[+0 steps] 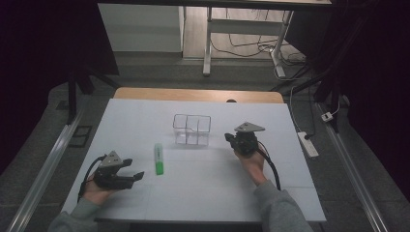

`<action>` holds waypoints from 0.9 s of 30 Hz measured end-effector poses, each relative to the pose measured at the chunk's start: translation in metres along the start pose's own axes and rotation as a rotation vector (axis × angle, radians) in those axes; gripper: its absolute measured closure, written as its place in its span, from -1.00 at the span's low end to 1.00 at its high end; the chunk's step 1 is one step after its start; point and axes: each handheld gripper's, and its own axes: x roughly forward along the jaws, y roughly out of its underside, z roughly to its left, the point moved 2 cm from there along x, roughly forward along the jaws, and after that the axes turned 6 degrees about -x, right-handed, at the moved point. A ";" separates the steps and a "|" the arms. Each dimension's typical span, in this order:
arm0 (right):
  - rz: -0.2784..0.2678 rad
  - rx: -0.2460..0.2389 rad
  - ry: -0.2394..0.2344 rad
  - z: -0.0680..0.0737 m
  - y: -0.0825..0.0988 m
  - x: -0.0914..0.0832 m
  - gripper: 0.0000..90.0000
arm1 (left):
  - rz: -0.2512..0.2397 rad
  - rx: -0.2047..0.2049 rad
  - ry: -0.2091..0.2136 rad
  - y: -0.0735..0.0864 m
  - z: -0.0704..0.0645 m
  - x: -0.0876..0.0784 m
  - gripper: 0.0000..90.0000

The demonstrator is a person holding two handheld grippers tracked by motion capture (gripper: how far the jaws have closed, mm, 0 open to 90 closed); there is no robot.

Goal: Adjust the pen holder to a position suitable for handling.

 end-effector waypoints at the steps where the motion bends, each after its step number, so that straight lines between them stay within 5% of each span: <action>1: -0.005 0.009 0.000 -0.002 0.002 -0.005 0.99 | 0.000 0.001 0.000 0.000 0.000 0.000 -0.40; 12: -0.023 0.012 -0.006 -0.007 0.028 -0.049 0.90 | 0.001 0.005 -0.002 0.000 -0.001 0.000 -0.40; 27: -0.040 -0.011 -0.032 -0.008 0.049 -0.087 0.12 | 0.011 -0.024 -0.009 0.000 0.003 0.002 -0.40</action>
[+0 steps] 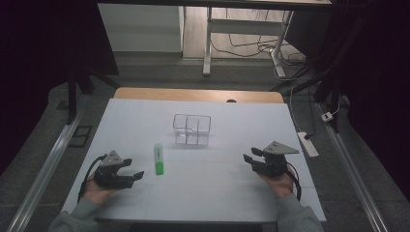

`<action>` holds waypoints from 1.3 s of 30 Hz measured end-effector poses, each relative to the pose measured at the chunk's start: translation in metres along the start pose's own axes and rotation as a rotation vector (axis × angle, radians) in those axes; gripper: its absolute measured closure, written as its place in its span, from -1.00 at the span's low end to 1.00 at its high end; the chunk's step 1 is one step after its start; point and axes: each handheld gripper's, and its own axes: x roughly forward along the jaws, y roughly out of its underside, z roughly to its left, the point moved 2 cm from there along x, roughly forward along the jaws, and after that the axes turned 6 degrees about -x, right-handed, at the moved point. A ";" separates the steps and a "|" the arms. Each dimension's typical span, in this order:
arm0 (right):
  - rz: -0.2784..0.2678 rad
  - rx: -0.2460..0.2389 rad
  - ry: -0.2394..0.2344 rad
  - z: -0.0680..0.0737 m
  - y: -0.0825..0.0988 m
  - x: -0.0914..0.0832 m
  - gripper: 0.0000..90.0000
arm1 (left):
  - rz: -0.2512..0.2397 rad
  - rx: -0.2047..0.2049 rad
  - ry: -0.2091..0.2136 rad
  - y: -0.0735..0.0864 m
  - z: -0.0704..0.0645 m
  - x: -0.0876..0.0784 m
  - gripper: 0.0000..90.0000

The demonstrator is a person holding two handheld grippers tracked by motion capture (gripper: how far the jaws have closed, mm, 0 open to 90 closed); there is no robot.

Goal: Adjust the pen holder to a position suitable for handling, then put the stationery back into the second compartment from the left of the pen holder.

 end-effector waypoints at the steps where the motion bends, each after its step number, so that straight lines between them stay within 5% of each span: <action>1: 0.004 -0.006 -0.001 0.001 0.000 -0.002 0.08 | -0.002 -0.004 0.002 0.000 0.000 -0.001 -0.40; 8: -0.005 -0.035 0.003 0.006 0.004 -0.013 -0.12 | -0.008 -0.010 0.014 -0.001 0.001 -0.002 -0.40; 23: 0.007 -0.011 0.029 0.002 0.022 -0.031 -0.15 | -0.007 0.003 0.017 -0.015 -0.006 -0.005 -0.39; 28: 0.007 -0.019 0.030 0.004 0.021 -0.033 -0.15 | 0.023 0.009 -0.004 -0.022 -0.012 -0.007 -0.39; 39: 0.015 -0.024 0.037 0.003 0.022 -0.033 -0.16 | 0.057 -0.049 -0.059 -0.048 -0.028 0.002 -0.36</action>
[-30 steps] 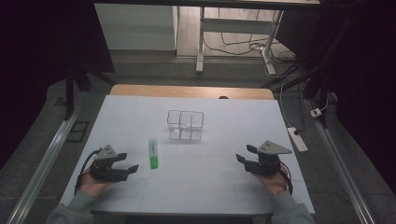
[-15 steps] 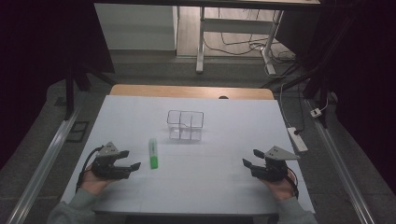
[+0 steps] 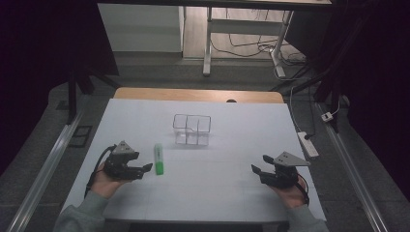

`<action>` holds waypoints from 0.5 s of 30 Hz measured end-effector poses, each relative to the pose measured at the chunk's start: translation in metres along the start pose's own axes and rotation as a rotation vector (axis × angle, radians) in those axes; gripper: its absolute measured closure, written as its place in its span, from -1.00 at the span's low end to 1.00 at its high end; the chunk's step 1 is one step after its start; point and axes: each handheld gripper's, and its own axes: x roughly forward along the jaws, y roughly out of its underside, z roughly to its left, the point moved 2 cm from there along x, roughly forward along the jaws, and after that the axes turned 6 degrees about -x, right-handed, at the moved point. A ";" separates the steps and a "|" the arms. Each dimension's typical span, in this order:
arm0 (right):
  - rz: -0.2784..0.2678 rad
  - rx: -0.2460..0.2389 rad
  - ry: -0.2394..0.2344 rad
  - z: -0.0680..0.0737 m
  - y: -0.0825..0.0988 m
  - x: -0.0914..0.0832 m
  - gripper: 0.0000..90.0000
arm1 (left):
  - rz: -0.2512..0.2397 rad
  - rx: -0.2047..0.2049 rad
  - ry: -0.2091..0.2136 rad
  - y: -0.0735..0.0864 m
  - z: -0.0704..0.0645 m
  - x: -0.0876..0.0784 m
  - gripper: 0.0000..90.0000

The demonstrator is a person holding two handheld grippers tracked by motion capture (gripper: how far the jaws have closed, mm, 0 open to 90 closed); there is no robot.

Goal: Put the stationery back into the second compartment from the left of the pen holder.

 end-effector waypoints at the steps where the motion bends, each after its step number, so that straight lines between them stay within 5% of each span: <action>1: 0.000 0.000 -0.001 0.000 0.000 0.000 -0.16 | 0.001 -0.008 -0.007 -0.003 -0.001 0.001 -0.36; 15: -0.012 0.007 0.009 -0.005 0.002 -0.002 -0.17 | 0.051 -0.058 -0.093 -0.024 -0.010 0.022 -0.36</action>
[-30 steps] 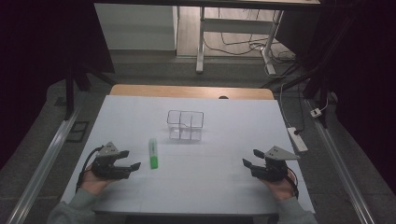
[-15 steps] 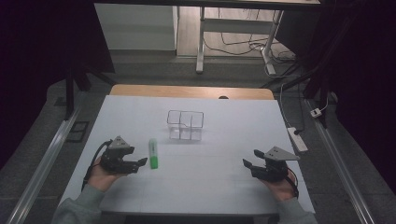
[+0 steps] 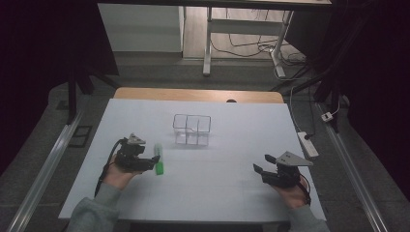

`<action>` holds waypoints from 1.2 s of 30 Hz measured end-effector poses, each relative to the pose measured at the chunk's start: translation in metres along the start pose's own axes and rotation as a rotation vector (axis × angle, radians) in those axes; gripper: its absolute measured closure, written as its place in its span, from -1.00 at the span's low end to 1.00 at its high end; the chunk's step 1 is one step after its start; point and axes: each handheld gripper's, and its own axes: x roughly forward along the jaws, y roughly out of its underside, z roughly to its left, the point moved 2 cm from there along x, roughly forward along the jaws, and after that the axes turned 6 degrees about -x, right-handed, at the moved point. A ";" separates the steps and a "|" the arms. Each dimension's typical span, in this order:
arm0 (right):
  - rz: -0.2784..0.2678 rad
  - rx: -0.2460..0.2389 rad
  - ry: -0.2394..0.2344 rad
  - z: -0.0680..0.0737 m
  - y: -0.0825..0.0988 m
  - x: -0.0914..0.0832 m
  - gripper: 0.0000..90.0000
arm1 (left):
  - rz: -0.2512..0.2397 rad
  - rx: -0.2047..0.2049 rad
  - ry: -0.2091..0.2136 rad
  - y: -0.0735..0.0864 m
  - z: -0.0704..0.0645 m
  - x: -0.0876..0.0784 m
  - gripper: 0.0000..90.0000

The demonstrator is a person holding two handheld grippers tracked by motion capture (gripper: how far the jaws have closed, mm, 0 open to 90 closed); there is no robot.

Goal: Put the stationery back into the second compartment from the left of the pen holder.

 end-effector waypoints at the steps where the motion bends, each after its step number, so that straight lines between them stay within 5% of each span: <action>1: 0.003 -0.004 0.002 0.000 0.000 0.000 -0.17 | 0.007 0.000 -0.010 0.000 -0.001 0.001 -0.36; 16: 0.015 -0.022 -0.008 0.003 0.000 0.003 -0.18 | 0.083 -0.025 -0.039 0.001 -0.009 0.029 -0.39; 27: 0.024 -0.032 -0.007 0.003 0.001 0.004 -0.20 | 0.139 -0.030 -0.098 0.003 -0.015 0.044 -0.43; 36: 0.028 -0.040 0.000 0.003 0.001 0.004 -0.20 | 0.193 0.000 -0.138 0.008 -0.021 0.054 -0.37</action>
